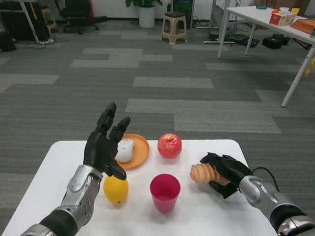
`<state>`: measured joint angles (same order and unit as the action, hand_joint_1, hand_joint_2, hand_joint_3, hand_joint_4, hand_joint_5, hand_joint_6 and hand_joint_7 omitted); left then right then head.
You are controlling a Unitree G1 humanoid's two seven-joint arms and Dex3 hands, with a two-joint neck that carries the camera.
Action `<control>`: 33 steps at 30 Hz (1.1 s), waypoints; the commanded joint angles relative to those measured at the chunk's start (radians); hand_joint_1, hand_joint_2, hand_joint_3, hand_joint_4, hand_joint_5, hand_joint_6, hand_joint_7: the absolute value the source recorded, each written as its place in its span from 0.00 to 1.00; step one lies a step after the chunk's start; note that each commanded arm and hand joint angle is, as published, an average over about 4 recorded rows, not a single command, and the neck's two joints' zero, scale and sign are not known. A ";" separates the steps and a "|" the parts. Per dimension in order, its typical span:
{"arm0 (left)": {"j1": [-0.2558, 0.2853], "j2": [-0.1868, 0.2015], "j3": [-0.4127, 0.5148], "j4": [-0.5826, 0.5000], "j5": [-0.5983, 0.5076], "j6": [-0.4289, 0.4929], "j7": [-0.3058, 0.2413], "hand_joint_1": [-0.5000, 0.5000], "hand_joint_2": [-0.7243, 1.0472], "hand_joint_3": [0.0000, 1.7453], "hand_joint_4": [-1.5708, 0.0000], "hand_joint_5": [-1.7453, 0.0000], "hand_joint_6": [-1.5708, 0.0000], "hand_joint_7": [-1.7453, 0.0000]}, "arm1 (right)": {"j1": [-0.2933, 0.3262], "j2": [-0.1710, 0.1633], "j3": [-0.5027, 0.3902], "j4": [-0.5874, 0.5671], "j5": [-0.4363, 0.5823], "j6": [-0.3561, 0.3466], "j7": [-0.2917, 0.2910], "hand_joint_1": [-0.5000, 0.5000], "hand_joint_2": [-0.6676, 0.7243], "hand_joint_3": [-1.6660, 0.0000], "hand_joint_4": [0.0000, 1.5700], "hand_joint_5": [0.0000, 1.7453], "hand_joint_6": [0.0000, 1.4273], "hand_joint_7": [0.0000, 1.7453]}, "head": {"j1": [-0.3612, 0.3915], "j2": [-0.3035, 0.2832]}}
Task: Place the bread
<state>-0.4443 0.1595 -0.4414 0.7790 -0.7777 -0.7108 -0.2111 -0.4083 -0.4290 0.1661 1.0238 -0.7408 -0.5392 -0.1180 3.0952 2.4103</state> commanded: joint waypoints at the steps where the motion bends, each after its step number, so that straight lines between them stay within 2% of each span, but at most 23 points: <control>1: -0.003 0.000 0.000 0.002 -0.005 -0.002 -0.002 1.00 0.15 0.05 1.00 0.76 1.00 1.00 | -0.014 0.004 -0.015 0.012 -0.002 0.011 0.018 0.04 0.11 0.62 0.00 0.00 0.00 0.06 | -0.004 -0.002; 3: -0.004 0.001 -0.001 0.002 -0.005 -0.002 -0.002 1.00 0.15 0.05 1.00 0.76 1.00 1.00 | -0.013 0.004 -0.025 0.009 -0.002 0.013 0.036 0.04 0.14 0.67 0.00 0.00 0.00 0.00 | -0.006 -0.003; 9: -0.002 0.002 -0.001 0.000 -0.005 -0.002 -0.002 1.00 0.15 0.05 1.00 0.76 1.00 1.00 | -0.007 -0.002 -0.051 -0.009 0.000 0.013 0.062 0.08 0.18 0.67 0.00 0.00 0.00 0.00 | 0.002 -0.003; 17: 0.001 0.003 0.003 -0.003 -0.005 -0.004 -0.002 1.00 0.15 0.05 1.00 0.76 1.00 1.00 | 0.002 -0.014 -0.076 -0.044 0.015 0.012 0.082 0.17 0.34 0.83 0.00 0.00 0.00 0.00 | 0.004 0.003; 21: 0.001 0.004 0.004 -0.003 -0.006 -0.004 -0.002 1.00 0.15 0.05 1.00 0.76 1.00 1.00 | 0.014 -0.023 -0.090 -0.085 0.040 0.008 0.083 0.17 0.41 0.86 0.00 0.00 0.00 0.00 | 0.005 0.003; 27: 0.001 0.005 0.004 0.000 -0.006 -0.004 -0.002 1.00 0.15 0.05 1.00 0.76 1.00 1.00 | 0.046 -0.048 -0.091 -0.170 0.120 -0.005 0.084 0.17 0.41 0.86 0.00 0.00 0.00 0.00 | 0.004 0.001; 33: 0.001 0.005 0.004 0.000 -0.006 -0.004 -0.002 1.00 0.15 0.05 1.00 0.76 1.00 1.00 | 0.098 -0.068 -0.080 -0.275 0.268 -0.019 0.072 0.17 0.41 0.86 0.00 0.00 0.00 0.00 | 0.006 0.003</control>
<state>-0.4446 0.1613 -0.4405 0.7793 -0.7779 -0.7123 -0.2111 -0.3322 -0.4815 0.0852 0.7826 -0.5254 -0.5475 -0.0344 3.1011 2.4127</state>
